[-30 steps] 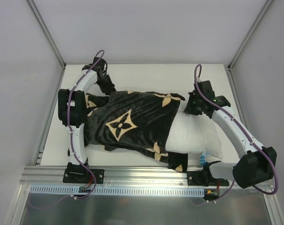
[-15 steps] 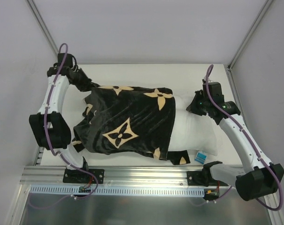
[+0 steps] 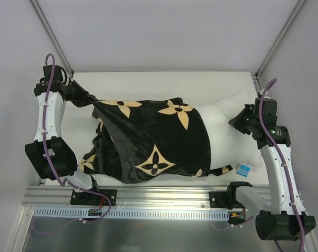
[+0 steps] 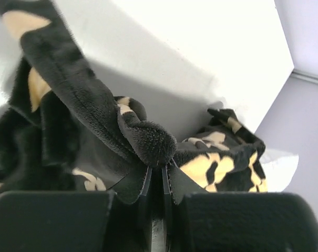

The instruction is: Remove the pillowcase from the pillow

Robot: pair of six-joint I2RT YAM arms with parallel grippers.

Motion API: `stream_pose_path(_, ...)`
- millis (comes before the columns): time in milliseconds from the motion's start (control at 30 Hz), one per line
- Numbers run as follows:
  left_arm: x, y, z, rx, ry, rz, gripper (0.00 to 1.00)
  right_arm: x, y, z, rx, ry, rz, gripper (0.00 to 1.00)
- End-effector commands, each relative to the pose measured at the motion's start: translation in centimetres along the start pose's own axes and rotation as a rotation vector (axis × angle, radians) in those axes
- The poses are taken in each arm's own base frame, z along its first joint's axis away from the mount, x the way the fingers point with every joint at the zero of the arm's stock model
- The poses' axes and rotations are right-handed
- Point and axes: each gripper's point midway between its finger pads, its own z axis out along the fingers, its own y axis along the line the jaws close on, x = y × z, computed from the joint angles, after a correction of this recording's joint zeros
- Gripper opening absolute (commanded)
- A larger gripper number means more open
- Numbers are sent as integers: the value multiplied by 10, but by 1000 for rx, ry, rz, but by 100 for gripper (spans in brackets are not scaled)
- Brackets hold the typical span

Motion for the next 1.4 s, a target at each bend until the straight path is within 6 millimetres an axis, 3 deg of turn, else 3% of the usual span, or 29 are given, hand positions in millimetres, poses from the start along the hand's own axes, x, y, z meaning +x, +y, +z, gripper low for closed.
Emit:
stream_pose_path(0,-39,14,-10,-29,-149,26,0,-21,-47,-23,195,-130,17,1)
stream_pose_path(167,-24,9,-2,5,-85,45,0,-2,-43,-16,138,-82,29,1)
stream_pose_path(267,-23,12,-4,-29,-114,59,0,4,-51,-13,166,-82,40,1)
stream_pose_path(400,-43,12,-20,-25,-180,48,0,0,-66,-25,226,-138,54,1)
stream_pose_path(533,-80,33,-45,8,-244,-107,0,-8,-86,-42,275,-191,112,1)
stream_pose_path(600,-90,32,-51,15,-266,-117,0,-8,-91,-48,280,-203,134,1)
stream_pose_path(700,-96,23,-47,29,-260,-113,0,-9,-91,-47,258,-194,163,1)
stream_pose_path(833,-88,15,-10,-3,-187,-26,0,-2,-69,-26,138,-112,184,1)
stream_pose_path(933,-58,8,28,-22,-73,61,0,0,-61,-17,131,-89,145,1)
stream_pose_path(967,-50,6,36,-21,-44,76,4,1,-59,-17,127,-82,128,1)
stream_pose_path(1000,-36,2,46,-21,-5,114,10,3,-56,-16,119,-67,97,7)
stream_pose_path(1067,-22,-3,49,-25,17,163,28,5,-52,-19,116,-35,67,36)
stream_pose_path(1100,-9,-6,52,-31,37,197,38,6,-51,-21,119,-24,46,69)
stream_pose_path(1133,-3,-14,42,-19,19,236,55,5,-55,-24,142,-28,21,81)
stream_pose_path(1167,7,-12,40,-31,23,254,63,7,-56,-31,147,-29,8,99)
stream_pose_path(1200,22,-19,36,-24,30,302,69,7,-57,-34,153,-28,-2,97)
stream_pose_path(1233,33,-30,18,4,0,349,81,10,-59,-44,168,-21,-21,96)
stream_pose_path(1267,48,-22,17,-24,13,374,88,13,-60,-48,174,-13,-30,96)
stream_pose_path(1300,68,-33,1,4,-3,454,99,16,-61,-52,177,-7,-41,96)
stream_pose_path(1333,84,-32,-4,2,6,490,99,21,-63,-56,182,2,-52,96)
stream_pose_path(1367,103,-18,0,-22,44,501,99,31,-66,-60,183,21,-55,96)
